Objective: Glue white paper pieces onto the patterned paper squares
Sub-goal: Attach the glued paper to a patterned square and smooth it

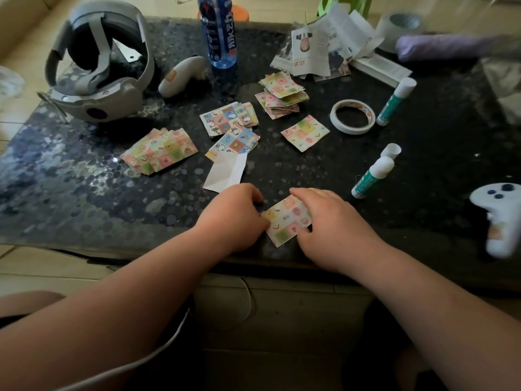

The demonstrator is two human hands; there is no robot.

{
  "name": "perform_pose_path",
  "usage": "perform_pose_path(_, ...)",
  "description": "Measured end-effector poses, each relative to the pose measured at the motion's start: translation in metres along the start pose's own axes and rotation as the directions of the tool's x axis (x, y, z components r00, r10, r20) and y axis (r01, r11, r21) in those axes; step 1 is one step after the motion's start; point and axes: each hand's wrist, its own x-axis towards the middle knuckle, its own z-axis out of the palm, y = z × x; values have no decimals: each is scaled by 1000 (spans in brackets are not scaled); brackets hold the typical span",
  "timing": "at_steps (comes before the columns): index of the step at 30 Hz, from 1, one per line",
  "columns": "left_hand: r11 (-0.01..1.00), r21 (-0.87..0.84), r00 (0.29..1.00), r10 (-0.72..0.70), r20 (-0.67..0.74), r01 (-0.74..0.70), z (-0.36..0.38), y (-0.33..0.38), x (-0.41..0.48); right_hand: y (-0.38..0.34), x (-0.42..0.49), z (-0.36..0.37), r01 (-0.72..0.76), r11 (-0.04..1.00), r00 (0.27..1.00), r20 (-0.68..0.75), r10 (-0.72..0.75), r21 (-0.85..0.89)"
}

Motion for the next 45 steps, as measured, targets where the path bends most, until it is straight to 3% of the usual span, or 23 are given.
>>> perform_pose_path(9,999,-20,1000,28,-3,-28,-1,0,-3,1,3,0,-7,1000,1000,-8,7,3)
perform_pose_path(17,982,-101,987,153,-45,-157,-5,1,-11,-1,1,-4,-62,984,990,-118,83,169)
perform_pose_path(22,982,-110,988,145,-62,-151,-13,4,-15,-3,0,-9,-137,887,991,68,119,440)
perform_pose_path(26,956,-178,964,202,-172,-232,-17,9,-23,-4,1,-7,-150,738,988,119,95,658)
perform_pose_path(32,889,-234,897,315,-309,-393,-20,9,-32,-8,4,-13,-138,320,979,81,184,937)
perform_pose_path(37,759,-86,720,567,-399,-645,-16,4,-34,-7,3,-16,-80,156,979,49,197,984)
perform_pose_path(42,687,-94,662,641,-388,-720,-12,0,-36,-8,3,-12,12,324,967,-93,237,946)
perform_pose_path(45,758,-221,749,471,-466,-614,-16,3,-36,-7,3,-15,34,398,962,-138,237,917)
